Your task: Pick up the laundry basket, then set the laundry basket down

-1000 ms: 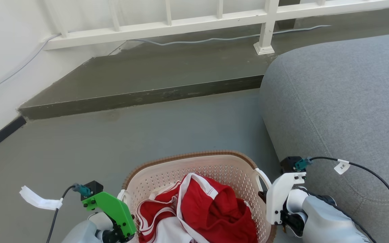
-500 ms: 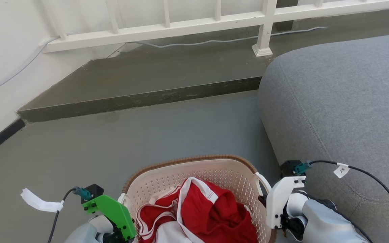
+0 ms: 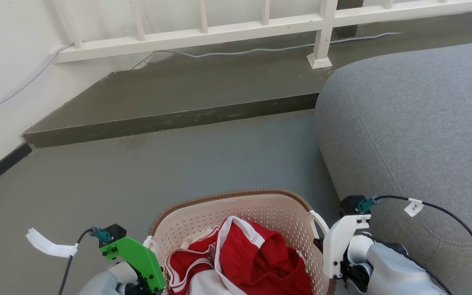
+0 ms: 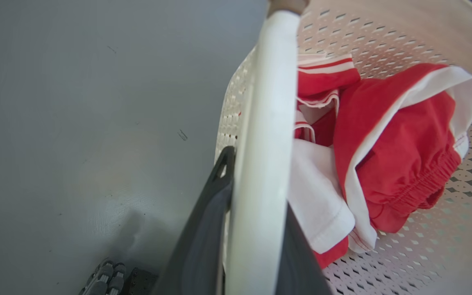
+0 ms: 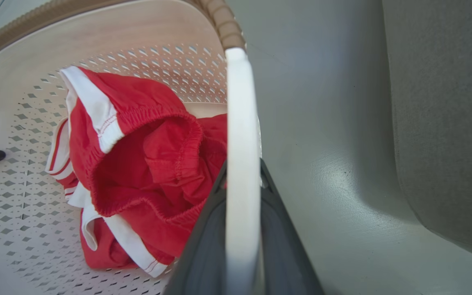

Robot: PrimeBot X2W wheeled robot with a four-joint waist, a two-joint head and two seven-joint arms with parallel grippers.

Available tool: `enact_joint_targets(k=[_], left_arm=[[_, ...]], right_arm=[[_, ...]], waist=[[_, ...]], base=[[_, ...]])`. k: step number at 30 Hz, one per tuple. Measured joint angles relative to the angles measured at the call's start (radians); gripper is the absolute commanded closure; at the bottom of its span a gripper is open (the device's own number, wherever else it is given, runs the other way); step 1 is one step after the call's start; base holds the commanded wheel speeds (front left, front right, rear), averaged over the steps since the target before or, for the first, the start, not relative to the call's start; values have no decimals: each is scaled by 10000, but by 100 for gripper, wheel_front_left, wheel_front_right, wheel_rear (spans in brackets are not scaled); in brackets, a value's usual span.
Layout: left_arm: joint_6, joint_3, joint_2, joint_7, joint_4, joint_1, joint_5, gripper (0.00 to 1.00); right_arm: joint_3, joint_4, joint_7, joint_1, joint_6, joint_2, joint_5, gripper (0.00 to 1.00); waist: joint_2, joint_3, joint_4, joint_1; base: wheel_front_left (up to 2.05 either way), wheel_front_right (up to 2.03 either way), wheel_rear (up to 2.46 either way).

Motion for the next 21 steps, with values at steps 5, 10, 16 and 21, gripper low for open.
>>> enact_joint_targets(k=[5, 10, 16, 21], left_arm=[[27, -19, 2, 0, 0, 0, -10, 100], [29, -33, 6, 0, 2, 2, -163, 100], [29, -46, 12, 0, 0, 2, -173, 100], [31, -71, 13, -6, -17, 2, -174, 100]], right_arm=[[75, -2, -10, 0, -2, -2, 10, 100], [127, -2, -17, -1, -4, -8, 35, 100], [174, 2, -46, -2, -4, -13, 180, 100], [192, 13, -77, -8, -4, -13, 196, 100]], waist=[[0, -7, 12, 0], [0, -9, 15, 1], [0, 16, 8, 1], [0, 93, 2, 1]], base=[[0, 0, 0], [0, 0, 0], [0, 0, 0], [0, 0, 0]])
